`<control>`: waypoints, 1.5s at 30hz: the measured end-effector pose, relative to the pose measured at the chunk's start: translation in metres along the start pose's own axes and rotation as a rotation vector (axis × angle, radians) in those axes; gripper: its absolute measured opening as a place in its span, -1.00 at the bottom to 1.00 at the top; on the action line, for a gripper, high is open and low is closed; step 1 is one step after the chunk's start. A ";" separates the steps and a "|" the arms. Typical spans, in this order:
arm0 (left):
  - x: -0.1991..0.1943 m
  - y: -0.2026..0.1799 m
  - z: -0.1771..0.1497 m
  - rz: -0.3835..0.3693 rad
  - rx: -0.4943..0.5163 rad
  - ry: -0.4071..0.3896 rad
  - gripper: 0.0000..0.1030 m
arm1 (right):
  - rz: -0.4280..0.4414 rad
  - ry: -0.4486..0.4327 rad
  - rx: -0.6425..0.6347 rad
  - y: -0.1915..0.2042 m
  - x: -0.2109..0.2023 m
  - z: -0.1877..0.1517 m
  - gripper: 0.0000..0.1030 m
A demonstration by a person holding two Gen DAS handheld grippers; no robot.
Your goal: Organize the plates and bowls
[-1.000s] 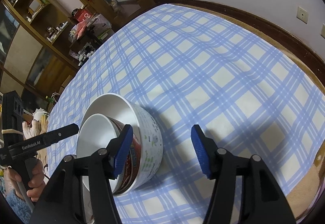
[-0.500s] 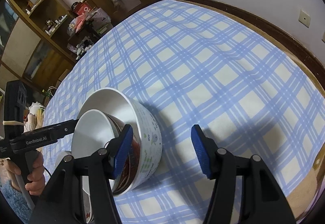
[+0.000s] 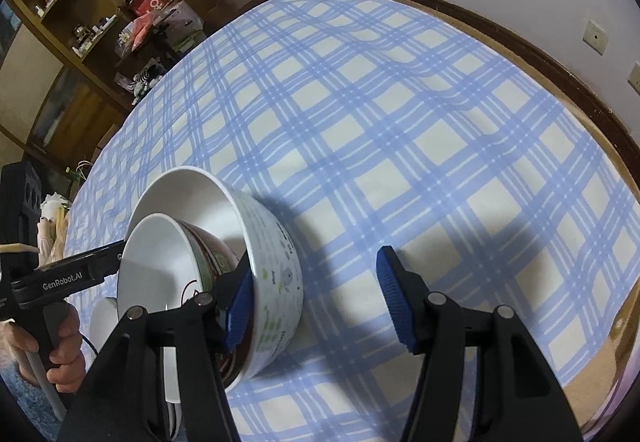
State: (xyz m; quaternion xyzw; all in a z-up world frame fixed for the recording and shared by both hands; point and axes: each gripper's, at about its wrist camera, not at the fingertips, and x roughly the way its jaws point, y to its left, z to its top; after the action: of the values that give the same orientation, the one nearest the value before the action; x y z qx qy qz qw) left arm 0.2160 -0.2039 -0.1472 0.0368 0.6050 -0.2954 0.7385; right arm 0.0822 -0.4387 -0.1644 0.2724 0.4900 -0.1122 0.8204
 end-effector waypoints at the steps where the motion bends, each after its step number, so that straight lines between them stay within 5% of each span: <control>1: 0.001 0.001 0.000 -0.008 -0.009 0.001 0.15 | 0.002 0.003 0.002 0.000 0.001 0.001 0.20; 9: 0.003 0.002 0.000 0.008 -0.025 0.010 0.19 | -0.001 0.044 -0.006 0.004 0.002 0.004 0.05; 15: 0.007 -0.001 0.000 0.021 -0.045 0.027 0.11 | 0.042 0.084 -0.045 0.015 0.003 0.006 -0.54; 18: 0.006 -0.008 -0.001 0.001 -0.031 0.031 -0.23 | 0.042 0.087 -0.076 0.022 0.003 0.005 -0.78; 22: 0.007 -0.013 0.000 -0.026 -0.041 0.039 -0.55 | 0.049 0.088 -0.057 0.020 0.005 0.006 -0.78; 29: 0.010 -0.012 0.000 -0.061 -0.090 0.039 -0.74 | 0.067 0.086 -0.012 0.013 0.007 0.006 -0.76; 45: 0.003 -0.015 -0.009 -0.036 -0.194 -0.038 -0.76 | 0.076 0.033 -0.015 0.014 0.004 -0.001 -0.76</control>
State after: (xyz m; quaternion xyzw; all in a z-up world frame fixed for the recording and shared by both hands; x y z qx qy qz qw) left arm 0.2013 -0.2133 -0.1479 -0.0512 0.6173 -0.2494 0.7444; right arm 0.0898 -0.4264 -0.1640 0.2863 0.4935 -0.0727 0.8181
